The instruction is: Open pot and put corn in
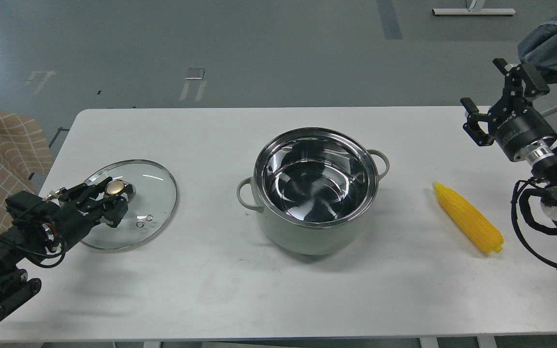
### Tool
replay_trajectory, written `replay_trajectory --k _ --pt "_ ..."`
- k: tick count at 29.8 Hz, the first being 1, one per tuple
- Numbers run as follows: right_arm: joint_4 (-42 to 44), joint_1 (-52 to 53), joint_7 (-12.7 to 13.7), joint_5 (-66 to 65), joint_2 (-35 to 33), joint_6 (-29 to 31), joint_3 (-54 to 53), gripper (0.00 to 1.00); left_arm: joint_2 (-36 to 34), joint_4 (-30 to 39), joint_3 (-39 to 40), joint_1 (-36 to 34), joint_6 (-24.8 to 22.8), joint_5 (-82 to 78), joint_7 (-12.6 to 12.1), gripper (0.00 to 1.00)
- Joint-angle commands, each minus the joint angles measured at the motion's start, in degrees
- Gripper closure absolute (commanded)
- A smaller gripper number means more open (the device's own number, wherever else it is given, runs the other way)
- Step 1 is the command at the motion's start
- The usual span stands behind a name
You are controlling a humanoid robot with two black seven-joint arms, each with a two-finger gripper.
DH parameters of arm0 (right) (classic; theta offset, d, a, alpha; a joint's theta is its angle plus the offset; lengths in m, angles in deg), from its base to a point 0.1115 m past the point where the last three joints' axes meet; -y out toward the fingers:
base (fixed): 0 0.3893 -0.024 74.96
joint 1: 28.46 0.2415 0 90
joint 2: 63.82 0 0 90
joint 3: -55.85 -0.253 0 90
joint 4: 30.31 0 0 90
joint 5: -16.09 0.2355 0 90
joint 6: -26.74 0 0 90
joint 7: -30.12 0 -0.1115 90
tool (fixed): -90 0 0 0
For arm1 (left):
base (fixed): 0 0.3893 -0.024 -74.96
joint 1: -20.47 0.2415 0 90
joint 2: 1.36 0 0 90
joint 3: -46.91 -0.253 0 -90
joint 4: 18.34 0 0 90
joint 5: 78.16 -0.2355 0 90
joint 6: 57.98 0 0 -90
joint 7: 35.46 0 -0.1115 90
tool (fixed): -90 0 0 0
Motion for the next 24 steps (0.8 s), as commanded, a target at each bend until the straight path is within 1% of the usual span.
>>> replay_trajectory --k 1,6,8,9,11,12,13,15,16,17,19,20,21,23,24 --pt "0.0 -0.1 0.0 0.0 0.0 0.0 0.0 0.00 -0.1 0.6 0.0 -0.4 0.1 0.1 0.0 0.23" --pt "0.0 -0.1 0.0 0.0 0.0 0.0 0.0 0.00 -1.0 1.6 0.5 -1.1 0.1 0.3 0.0 0.21" --pt "0.0 0.0 0.0 0.0 -0.1 0.2 0.0 0.00 -3.4 6.5 1.0 -2.6 0.1 3.1 0.0 0.21" --pt "0.0 0.0 0.0 0.0 -0.1 0.2 0.0 0.00 -3.4 6.5 1.0 -2.6 0.1 3.1 0.0 0.21" --pt "0.1 0.3 0.0 -0.3 -0.6 0.3 0.2 0.00 -7.4 14.4 1.0 -4.9 0.1 11.3 0.0 0.21" --pt "0.2 0.4 0.0 -0.5 -0.6 0.3 0.2 0.00 -8.3 16.4 1.0 -5.8 0.1 14.0 0.0 0.21" --pt "0.2 0.9 0.0 -2.0 -0.7 0.3 0.2 0.00 -9.9 20.0 1.0 -7.6 -1.5 19.9 0.0 0.21" --pt "0.1 1.2 0.0 -4.3 -0.8 0.3 0.2 0.00 -11.5 22.8 1.0 -9.9 -4.6 25.8 0.0 0.21" --pt "0.0 1.7 0.0 -8.1 -1.4 0.3 0.3 0.00 -12.6 24.7 1.1 -12.7 -8.0 31.2 0.0 0.20" --pt "-0.1 2.0 0.0 -10.1 -2.0 0.4 0.3 0.00 -12.8 25.3 1.1 -13.9 -9.4 33.2 0.0 0.20" --pt "-2.0 3.9 0.0 -21.1 -4.7 0.4 0.3 0.00 -13.1 26.1 2.1 -18.3 -17.5 41.8 0.0 0.19" --pt "-2.7 4.1 0.0 -23.9 -5.5 0.4 0.3 0.00 -13.0 26.1 2.7 -19.3 -19.8 44.3 0.0 0.19" --pt "-4.3 4.6 0.0 -28.9 -7.2 0.4 0.3 0.00 -12.9 26.1 4.3 -21.0 -24.2 49.3 0.0 0.19" --pt "-6.0 5.0 0.0 -33.3 -9.3 0.4 0.3 0.00 -12.6 26.1 6.1 -22.1 -28.9 54.4 0.0 0.18" --pt "-7.9 5.3 0.0 -37.3 -11.5 0.4 0.9 0.00 -12.5 26.0 7.9 -22.7 -33.9 59.3 0.0 0.16"
